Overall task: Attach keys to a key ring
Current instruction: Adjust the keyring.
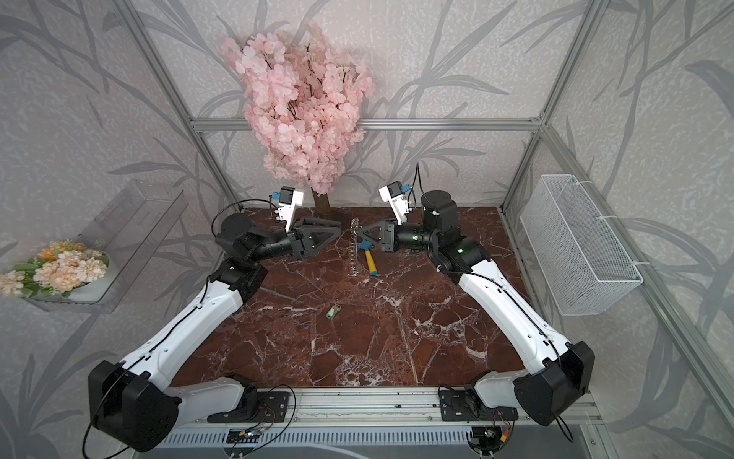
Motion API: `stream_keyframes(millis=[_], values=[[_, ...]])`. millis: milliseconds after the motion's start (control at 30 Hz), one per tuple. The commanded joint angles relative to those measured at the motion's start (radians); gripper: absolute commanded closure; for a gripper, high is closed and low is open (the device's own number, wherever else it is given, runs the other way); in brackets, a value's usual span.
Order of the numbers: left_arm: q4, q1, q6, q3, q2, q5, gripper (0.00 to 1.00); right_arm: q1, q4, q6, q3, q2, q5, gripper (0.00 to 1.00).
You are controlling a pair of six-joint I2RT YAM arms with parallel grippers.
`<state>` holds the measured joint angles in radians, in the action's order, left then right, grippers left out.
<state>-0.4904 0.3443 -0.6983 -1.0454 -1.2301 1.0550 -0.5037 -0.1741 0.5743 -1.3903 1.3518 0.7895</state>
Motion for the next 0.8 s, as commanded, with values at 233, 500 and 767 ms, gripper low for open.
stream_keyframes(millis=[233,500,767], values=[[-0.097,0.026,-0.077,-0.038,0.008,0.052,0.67,0.002,0.174,0.090,-0.023,0.010,0.077,1.00],[-0.099,0.032,-0.100,-0.058,0.015,0.043,0.63,0.002,0.191,0.095,-0.013,0.010,0.109,1.00],[-0.042,0.036,-0.066,-0.089,0.002,0.037,0.62,0.001,0.150,0.068,-0.032,0.006,0.144,1.00]])
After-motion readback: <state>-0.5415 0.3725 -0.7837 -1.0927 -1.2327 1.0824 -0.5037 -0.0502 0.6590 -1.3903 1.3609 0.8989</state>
